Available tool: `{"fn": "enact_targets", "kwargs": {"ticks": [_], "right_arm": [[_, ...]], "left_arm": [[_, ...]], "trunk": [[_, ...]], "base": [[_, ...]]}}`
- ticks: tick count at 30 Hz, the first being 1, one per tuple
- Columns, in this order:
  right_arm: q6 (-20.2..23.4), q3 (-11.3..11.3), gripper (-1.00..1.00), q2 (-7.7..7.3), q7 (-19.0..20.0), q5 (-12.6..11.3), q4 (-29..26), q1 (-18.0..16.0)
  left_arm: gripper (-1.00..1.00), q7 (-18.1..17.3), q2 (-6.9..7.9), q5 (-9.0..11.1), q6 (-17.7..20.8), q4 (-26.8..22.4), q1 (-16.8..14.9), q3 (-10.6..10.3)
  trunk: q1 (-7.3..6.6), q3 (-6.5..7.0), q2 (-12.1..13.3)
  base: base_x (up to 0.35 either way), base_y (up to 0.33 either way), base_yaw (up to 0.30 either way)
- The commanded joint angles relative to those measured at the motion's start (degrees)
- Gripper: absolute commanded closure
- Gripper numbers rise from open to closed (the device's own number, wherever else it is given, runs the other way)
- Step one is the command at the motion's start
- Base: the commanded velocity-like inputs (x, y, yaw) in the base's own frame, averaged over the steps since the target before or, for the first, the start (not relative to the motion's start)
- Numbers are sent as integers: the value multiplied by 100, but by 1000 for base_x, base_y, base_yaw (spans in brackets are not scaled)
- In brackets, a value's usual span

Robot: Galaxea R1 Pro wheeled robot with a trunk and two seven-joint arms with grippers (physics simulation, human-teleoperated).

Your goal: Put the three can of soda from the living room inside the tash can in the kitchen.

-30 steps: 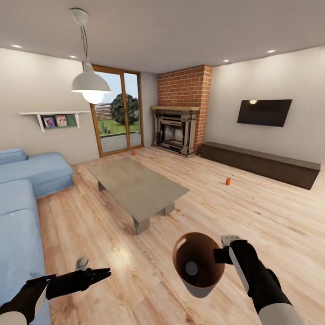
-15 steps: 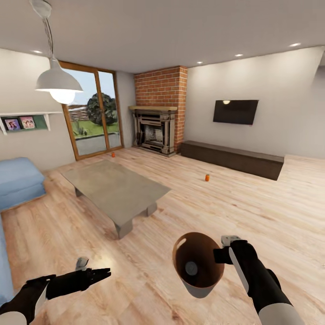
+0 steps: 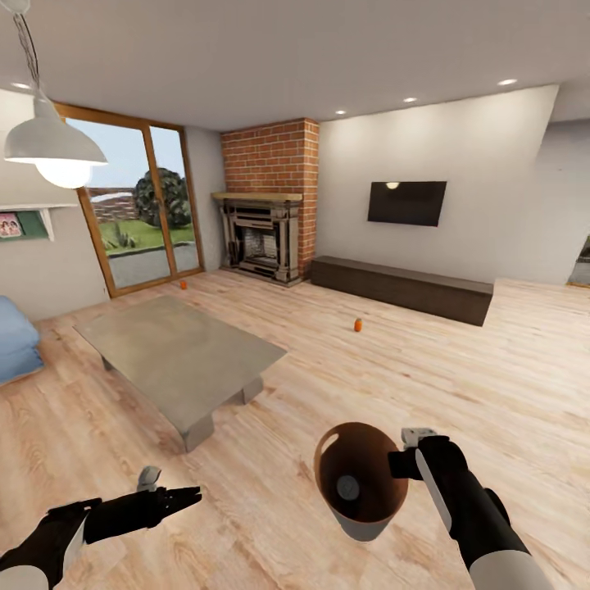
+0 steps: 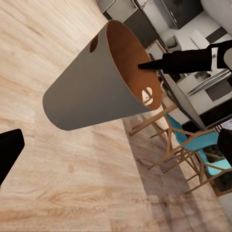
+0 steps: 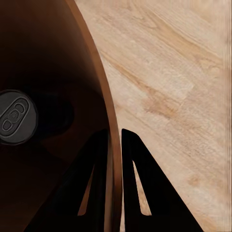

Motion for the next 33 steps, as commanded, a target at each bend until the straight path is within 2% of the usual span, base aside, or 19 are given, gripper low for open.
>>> {"fn": "enact_targets", "kwargs": {"ticks": [1, 11, 20, 33], "right_arm": [[1, 0, 100, 1, 38, -118, -1, -2], [4, 0, 100, 1, 38, -119, 5, -2], [5, 0, 100, 1, 38, -120, 5, -2], [3, 0, 100, 1, 38, -120, 5, -2]], "left_arm": [[-100, 0, 0, 0, 0, 1, 0, 0], [-100, 0, 0, 0, 0, 1, 0, 0], [-100, 0, 0, 0, 0, 1, 0, -1], [-100, 0, 0, 0, 0, 1, 0, -5]], "trunk": [[0, 1, 0], [0, 1, 0], [0, 1, 0], [0, 1, 0]], "base": [[293, -240, -17], [294, -241, -189], [300, -230, -20], [330, -138, -1]]}}
